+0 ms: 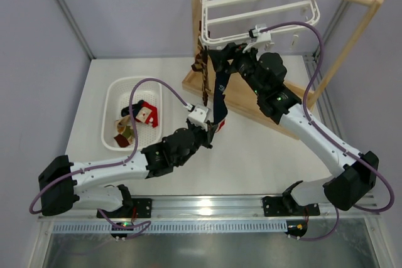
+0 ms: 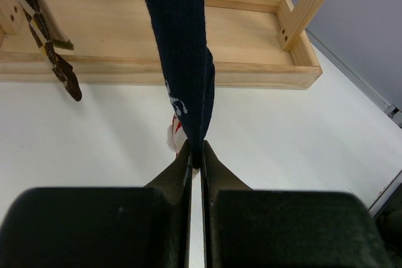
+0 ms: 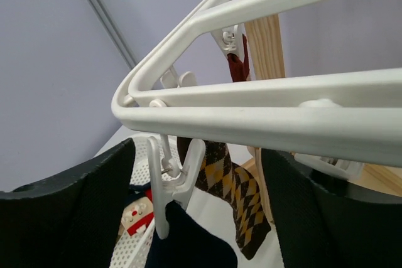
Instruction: Remove the socks clipped to the hanger
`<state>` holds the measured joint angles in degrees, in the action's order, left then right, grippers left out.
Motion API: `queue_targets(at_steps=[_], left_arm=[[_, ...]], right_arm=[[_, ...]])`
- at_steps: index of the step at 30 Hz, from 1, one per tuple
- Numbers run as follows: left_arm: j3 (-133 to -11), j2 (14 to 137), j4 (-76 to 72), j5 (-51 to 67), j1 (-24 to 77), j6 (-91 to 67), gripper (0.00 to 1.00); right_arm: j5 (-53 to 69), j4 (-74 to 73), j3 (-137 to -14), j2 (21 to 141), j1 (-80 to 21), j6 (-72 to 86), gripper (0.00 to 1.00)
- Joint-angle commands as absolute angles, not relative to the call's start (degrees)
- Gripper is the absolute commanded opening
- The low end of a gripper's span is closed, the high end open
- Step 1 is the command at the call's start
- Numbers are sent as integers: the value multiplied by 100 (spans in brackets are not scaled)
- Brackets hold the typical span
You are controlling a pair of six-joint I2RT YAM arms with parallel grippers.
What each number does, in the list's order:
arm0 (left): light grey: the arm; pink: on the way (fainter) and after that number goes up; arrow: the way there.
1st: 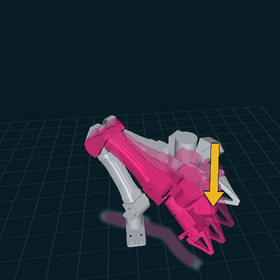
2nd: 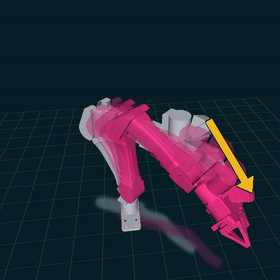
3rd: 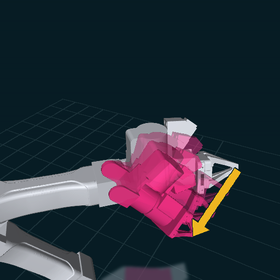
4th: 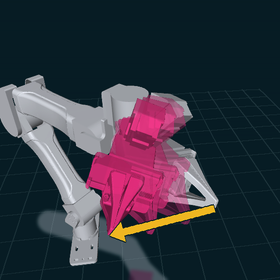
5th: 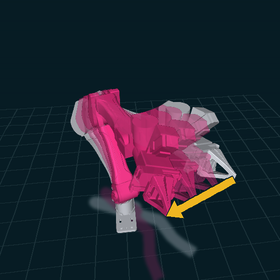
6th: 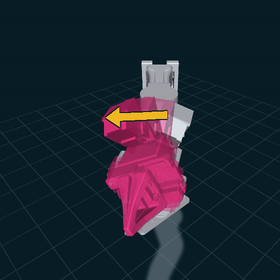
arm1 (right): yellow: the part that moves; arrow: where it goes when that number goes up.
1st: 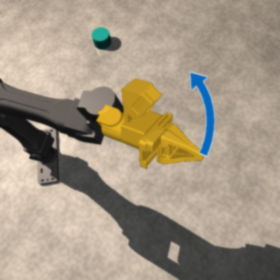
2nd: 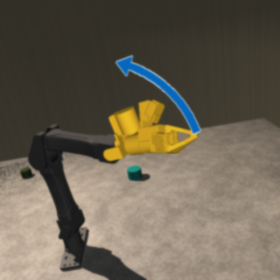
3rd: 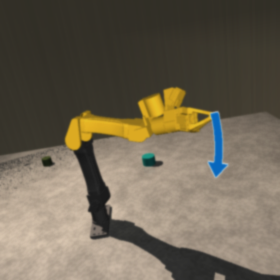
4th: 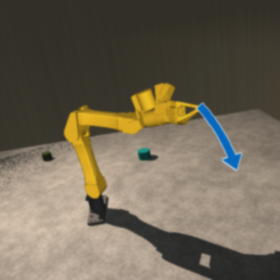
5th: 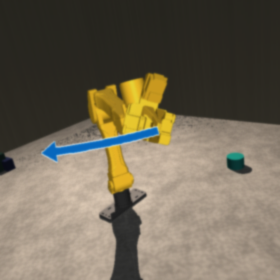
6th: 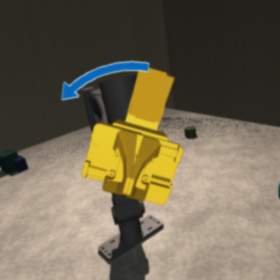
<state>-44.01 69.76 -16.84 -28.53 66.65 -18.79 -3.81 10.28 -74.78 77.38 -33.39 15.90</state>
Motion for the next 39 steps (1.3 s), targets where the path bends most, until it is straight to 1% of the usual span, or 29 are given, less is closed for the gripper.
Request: queue_targets(at_steps=[1,3,5,6,7,13,16,17,18,20,22,26,27,28,29,31,34,39], left_arm=[[-4377,6970,-1758,-2962,6706,-1793,0],[-4377,6970,-1749,-2962,6706,-1793,0],[-4368,6961,-1749,-2971,6706,-1793,0],[-4368,6961,-1749,-2971,6706,-1793,0],[-4368,6961,-1749,-2971,6706,-1793,0],[-4394,7040,-1732,-2918,6706,-1819,0],[-4430,7093,-1723,-2883,6706,-1837,0],[-4421,7093,-1731,-2883,6706,-1837,0],[-4430,7101,-1723,-2874,6697,-1846,0],[-4438,7110,-1723,-2865,6706,-1846,0],[-4438,7110,-1723,-2865,6706,-1855,0],[-4438,7119,-1723,-2865,6706,-1863,0],[-4438,7128,-1723,-2874,6697,-1846,0],[-4438,7137,-1723,-2891,6706,-1854,0],[-4438,7137,-1723,-2909,6706,-1846,0],[-4438,7163,-1696,-3023,6697,-1793,0],[-4412,7189,-1722,-3164,6662,-1784,0],[-4325,7216,-1723,-2962,6417,-2003,0]], right_arm=[[-273,1406,-7822,7883,-3305,1617,79],[-255,1415,-7857,7919,-3296,1626,73],[-255,1441,-7866,7954,-3296,1643,60],[-264,1476,-7866,7954,-3296,1644,60],[-255,1537,-7840,7954,-3296,1661,54],[-220,1705,-7691,7936,-3296,1723,44],[-246,1828,-7577,7937,-3296,1732,28],[-263,1854,-7550,7928,-3296,1749,15],[-272,1872,-7532,7928,-3287,1740,9],[-334,1898,-7480,7928,-3287,1749,4],[-369,1898,-7471,7937,-3296,1732,4],[-369,1837,-7479,7928,-3296,1696,4],[-369,1802,-7488,7928,-3296,1696,9],[-387,1715,-7488,7928,-3296,1688,20],[-448,1670,-7480,7910,-3296,1688,41],[-544,1556,-7392,7866,-3296,1661,71],[-825,1521,-7068,7691,-3296,1556,76],[-1256,1600,-6277,7155,-3296,1433,77]])
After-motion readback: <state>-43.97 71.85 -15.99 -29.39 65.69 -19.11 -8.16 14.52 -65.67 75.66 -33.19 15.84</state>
